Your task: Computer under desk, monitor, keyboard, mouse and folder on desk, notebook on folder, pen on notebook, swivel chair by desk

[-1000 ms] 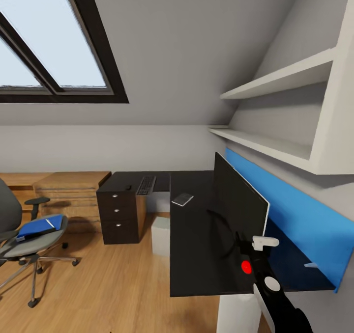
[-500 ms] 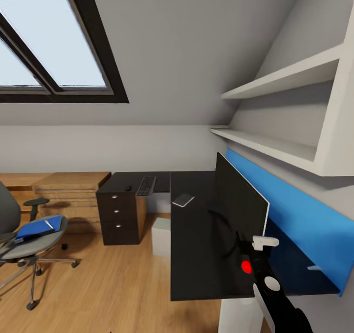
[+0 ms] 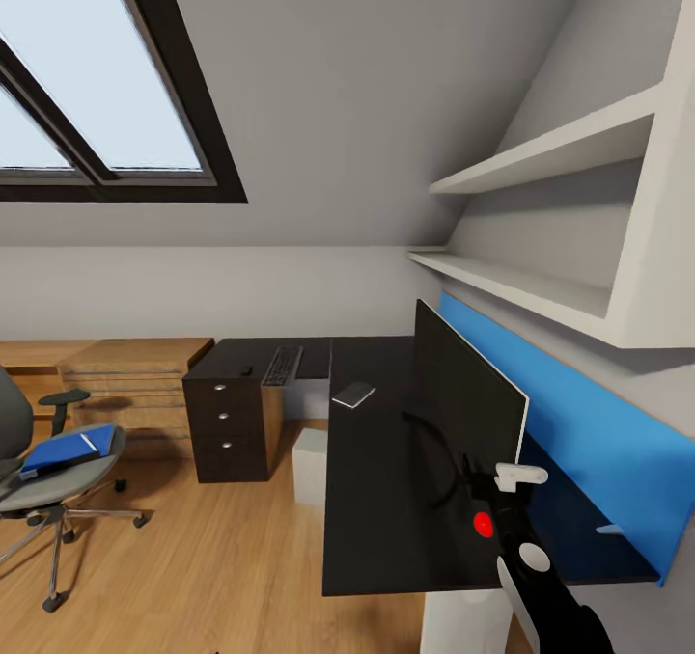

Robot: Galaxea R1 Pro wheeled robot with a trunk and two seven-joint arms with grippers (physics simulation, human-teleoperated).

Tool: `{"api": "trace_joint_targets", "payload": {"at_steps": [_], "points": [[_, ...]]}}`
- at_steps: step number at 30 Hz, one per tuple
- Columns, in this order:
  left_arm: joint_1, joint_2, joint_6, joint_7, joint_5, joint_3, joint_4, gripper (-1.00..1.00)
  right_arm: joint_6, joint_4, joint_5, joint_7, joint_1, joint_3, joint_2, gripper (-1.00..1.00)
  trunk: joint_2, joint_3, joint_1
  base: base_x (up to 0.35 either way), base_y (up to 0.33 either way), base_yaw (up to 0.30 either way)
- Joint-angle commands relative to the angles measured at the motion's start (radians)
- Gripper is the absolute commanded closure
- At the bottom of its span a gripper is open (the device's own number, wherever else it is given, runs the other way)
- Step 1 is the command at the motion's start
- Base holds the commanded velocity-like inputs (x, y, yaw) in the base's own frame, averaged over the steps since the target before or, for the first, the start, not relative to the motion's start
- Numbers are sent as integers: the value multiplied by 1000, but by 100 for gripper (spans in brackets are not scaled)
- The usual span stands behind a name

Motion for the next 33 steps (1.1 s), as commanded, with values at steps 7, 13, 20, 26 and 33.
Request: {"api": "trace_joint_targets", "payload": {"at_steps": [7,13,20,26,33], "points": [[-1,1,-2,-11,21,3,1,-100,-2,1,6,-5,0,0,0,-100,-1,-2,0,106,-1,0],[-1,1,-1,-13,47,6,1,-100,-2,1,6,-5,-1,0,0,-100,-1,-2,0,175,0,0],[-1,1,-1,-13,49,6,1,-100,-2,1,6,-5,-1,0,0,-100,-1,-2,0,22,0,0],[-1,1,-1,-13,49,6,1,-100,-2,1,6,-5,-1,0,0,-100,-1,-2,0,2,-19,0],[-1,1,-2,-13,49,6,1,-100,-2,1,6,-5,-1,0,0,-100,-1,-2,0,0,-113,0]]}}
